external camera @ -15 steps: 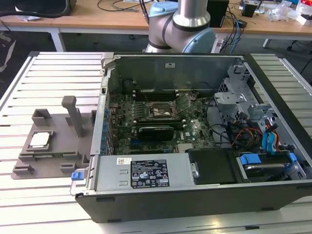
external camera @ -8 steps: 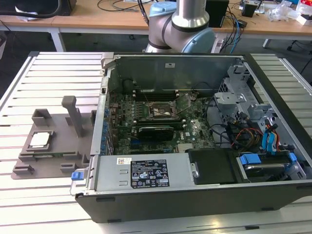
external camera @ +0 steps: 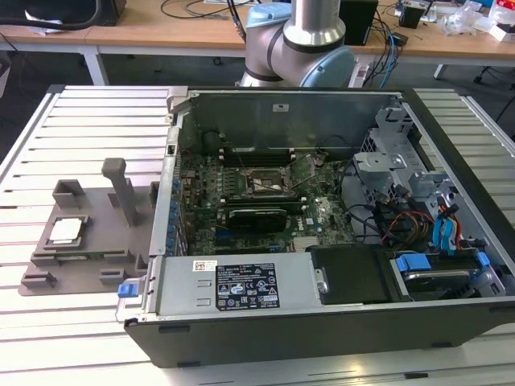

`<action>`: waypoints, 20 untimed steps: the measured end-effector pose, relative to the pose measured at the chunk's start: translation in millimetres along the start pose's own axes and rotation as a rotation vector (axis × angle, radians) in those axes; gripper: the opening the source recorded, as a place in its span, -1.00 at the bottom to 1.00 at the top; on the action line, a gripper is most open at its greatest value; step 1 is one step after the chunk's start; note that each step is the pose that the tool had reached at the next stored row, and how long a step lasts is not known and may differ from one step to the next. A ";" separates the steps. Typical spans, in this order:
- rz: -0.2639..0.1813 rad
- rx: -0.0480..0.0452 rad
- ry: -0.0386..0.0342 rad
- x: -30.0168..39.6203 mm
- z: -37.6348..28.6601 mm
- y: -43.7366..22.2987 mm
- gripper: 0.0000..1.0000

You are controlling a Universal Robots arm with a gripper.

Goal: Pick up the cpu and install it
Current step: 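Pick up the cpu and move it towards the insertion slot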

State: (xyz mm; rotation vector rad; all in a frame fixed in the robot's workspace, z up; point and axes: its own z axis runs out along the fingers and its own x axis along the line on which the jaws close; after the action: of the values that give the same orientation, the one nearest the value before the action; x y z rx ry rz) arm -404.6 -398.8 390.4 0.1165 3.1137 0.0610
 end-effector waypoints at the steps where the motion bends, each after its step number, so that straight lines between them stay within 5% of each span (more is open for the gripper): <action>1: 0.000 0.0001 0.0000 0.0 0.0 0.0 -0.79; 5: 0.000 0.0001 0.0000 0.0 0.0 0.0 -0.77; 7: 0.000 0.0001 0.0001 0.0 0.0 0.0 -0.41; 8: 0.000 0.0001 0.0000 0.0 0.0 0.0 -0.41; 10: 0.000 0.0002 0.0000 0.0 0.0 0.0 0.19; 12: 0.000 0.0002 0.0000 0.0 0.0 0.0 0.33; 16: 0.000 0.0011 -0.0001 0.0 0.1 0.0 0.33; 17: 0.000 0.0058 -0.0005 0.0 0.1 0.2 0.33; 18: -0.001 0.0206 -0.0014 0.0 0.3 0.0 0.33; 20: -0.010 0.0257 -0.0014 -0.9 1.8 0.0 0.33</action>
State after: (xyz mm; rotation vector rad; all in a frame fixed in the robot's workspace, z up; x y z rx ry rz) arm -403.6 -398.8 388.6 0.1016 3.1141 0.0207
